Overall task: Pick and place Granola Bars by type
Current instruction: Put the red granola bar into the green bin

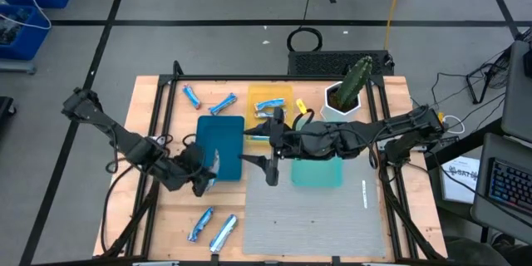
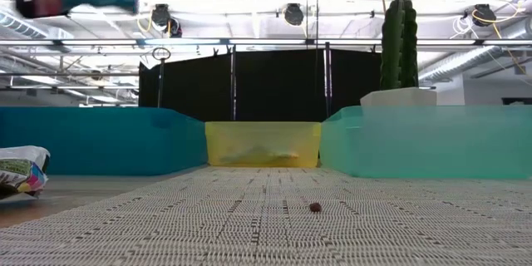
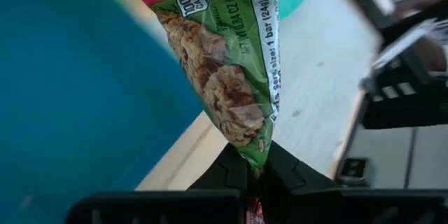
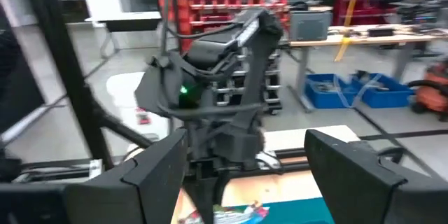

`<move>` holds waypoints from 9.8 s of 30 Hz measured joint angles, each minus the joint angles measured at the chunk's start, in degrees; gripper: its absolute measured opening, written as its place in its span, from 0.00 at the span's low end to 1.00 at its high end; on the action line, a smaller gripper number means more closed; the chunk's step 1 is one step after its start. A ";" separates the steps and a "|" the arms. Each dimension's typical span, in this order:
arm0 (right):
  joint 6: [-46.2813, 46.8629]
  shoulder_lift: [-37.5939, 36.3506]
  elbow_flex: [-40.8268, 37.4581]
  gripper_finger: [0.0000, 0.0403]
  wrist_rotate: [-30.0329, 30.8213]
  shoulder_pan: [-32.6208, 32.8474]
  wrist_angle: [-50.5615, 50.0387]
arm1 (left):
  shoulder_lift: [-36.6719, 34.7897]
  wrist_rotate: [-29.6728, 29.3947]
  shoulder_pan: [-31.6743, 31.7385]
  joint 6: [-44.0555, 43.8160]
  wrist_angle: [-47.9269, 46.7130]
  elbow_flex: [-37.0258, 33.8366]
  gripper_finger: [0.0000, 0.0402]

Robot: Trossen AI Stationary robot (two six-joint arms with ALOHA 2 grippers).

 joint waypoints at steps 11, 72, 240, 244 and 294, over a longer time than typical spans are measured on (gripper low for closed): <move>-0.17 0.00 0.00 0.69 1.91 0.00 0.02 | -0.36 -1.82 7.37 28.25 22.97 0.00 0.03; 1.24 0.07 -0.02 0.21 3.31 -1.77 1.75 | 7.51 5.78 18.11 71.62 35.00 16.35 0.06; 2.15 -18.51 -31.15 0.53 -11.62 -7.76 -4.18 | 15.01 8.97 84.91 17.10 -28.78 16.24 0.98; 1.01 -18.49 -31.17 0.53 -10.11 -7.76 -4.17 | 18.37 9.97 87.77 18.64 -28.66 16.24 0.98; -1.96 -18.49 -31.21 0.53 -8.64 -7.78 -1.46 | 28.97 19.71 94.41 13.53 -8.23 1.55 0.98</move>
